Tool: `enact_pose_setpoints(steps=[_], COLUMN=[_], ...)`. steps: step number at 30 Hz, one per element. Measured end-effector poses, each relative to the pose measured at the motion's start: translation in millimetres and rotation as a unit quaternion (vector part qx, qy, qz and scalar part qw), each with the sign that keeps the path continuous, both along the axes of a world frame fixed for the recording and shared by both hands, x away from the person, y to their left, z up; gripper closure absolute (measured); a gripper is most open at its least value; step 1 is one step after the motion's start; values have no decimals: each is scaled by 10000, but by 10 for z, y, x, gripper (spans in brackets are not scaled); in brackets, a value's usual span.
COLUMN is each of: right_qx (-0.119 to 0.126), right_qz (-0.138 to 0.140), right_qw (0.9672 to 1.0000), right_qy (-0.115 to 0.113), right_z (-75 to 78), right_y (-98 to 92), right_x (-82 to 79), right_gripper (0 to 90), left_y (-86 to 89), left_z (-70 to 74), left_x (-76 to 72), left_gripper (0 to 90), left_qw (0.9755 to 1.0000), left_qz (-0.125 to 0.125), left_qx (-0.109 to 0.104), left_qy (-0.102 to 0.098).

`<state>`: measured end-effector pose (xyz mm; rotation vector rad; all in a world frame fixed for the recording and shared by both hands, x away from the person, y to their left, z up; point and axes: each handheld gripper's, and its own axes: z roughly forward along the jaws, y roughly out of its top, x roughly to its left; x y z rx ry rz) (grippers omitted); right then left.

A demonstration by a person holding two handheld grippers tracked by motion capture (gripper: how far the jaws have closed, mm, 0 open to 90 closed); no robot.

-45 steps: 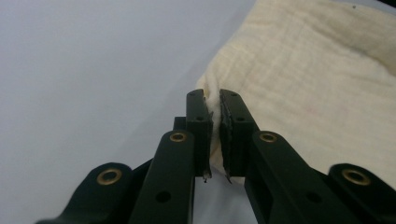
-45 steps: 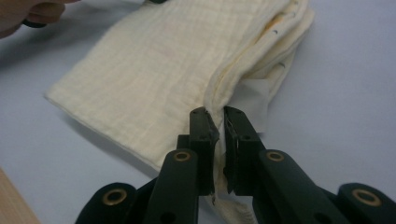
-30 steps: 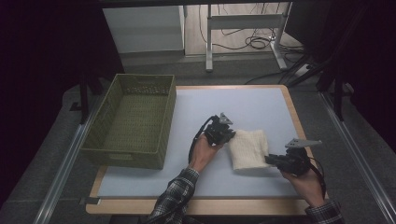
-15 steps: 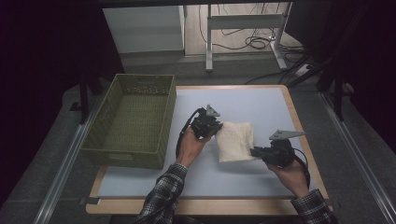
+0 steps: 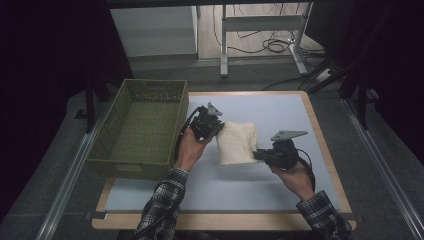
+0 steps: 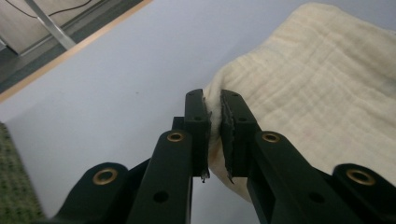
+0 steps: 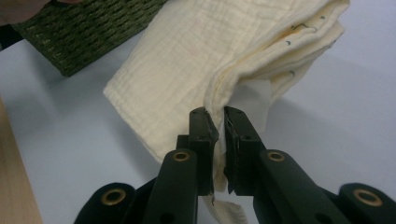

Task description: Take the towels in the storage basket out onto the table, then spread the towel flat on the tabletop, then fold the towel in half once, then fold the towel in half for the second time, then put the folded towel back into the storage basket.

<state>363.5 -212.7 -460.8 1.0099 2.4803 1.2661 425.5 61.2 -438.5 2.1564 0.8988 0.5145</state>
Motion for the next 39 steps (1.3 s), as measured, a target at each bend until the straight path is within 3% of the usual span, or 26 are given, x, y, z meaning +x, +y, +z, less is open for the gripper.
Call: enact_pose_setpoints(steps=[13, 39], right_qx=[94, 256], right_qz=[144, 356], right_qw=[9999, 9990], right_qy=[-9, -56], right_z=[118, 483], right_y=[275, 769], right_x=[106, 296], right_gripper=[821, 820], left_y=[274, 764], left_z=[182, 474], left_x=[15, 132], left_gripper=[821, 822], left_qw=[9997, 9978], left_qz=[183, 567], left_qx=[118, -67], left_qy=[-114, -341])
